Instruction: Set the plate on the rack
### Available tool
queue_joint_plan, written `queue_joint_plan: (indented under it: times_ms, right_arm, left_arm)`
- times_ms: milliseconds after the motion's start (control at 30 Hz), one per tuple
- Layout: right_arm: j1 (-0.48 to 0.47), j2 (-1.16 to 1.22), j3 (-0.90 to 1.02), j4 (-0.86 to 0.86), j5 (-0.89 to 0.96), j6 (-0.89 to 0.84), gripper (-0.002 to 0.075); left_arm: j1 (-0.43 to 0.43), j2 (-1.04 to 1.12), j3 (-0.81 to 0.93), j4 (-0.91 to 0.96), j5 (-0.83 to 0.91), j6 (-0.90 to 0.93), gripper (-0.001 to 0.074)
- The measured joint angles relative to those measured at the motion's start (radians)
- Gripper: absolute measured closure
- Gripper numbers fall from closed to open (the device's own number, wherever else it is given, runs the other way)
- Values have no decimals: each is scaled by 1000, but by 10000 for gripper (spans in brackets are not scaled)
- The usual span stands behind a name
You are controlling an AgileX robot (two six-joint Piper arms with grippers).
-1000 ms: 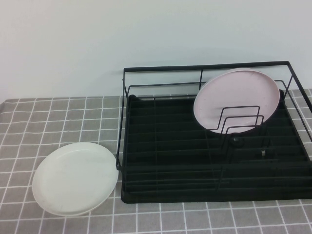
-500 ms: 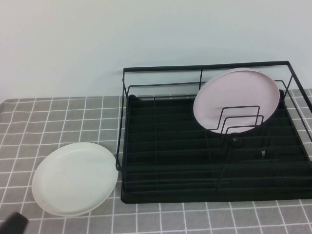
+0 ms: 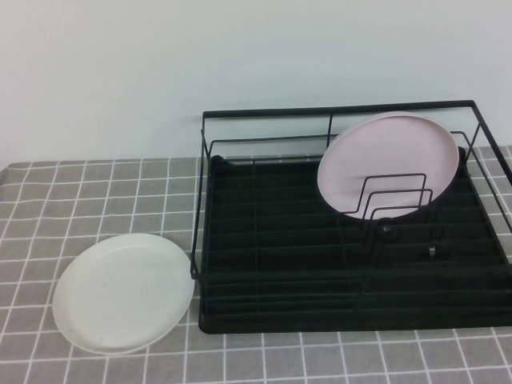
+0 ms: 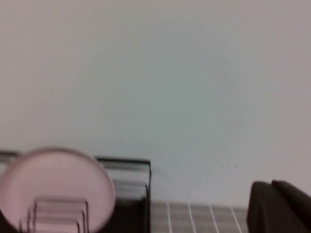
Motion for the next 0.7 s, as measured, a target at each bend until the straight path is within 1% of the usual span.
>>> queue_joint_plan:
  times_ms: [167,267,333,367,500,567,633,700]
  right_arm:
    - [0,189,-85,57,241,-181,729]
    - [0,313,-137,166,390,-273,729]
    - [17,379,-163,300,415,-365,729]
    - [29,404,-172,399,409,-420,729]
    - [57,484,-191,793,399,-762,729]
    - [59,515,-191,952,402,-894,729]
    - [59,548,-191,1029,402,-978,729]
    - [59,583,-192,1076,402,-995,729]
  left_arm:
    - [0,126,-22,23,0,0,735]
    - [0,227,-37,35,-7,0,735]
    - [0,302,-57,74,-14,0,735]
    - [2,346,-70,90,-11,-2,735]
    - [2,519,-133,146,-8,-49,735]
    - [2,608,-174,183,-6,-71,735]
    - [2,681,-216,221,2,-71,735]
    - [2,761,-258,252,9,-73,735]
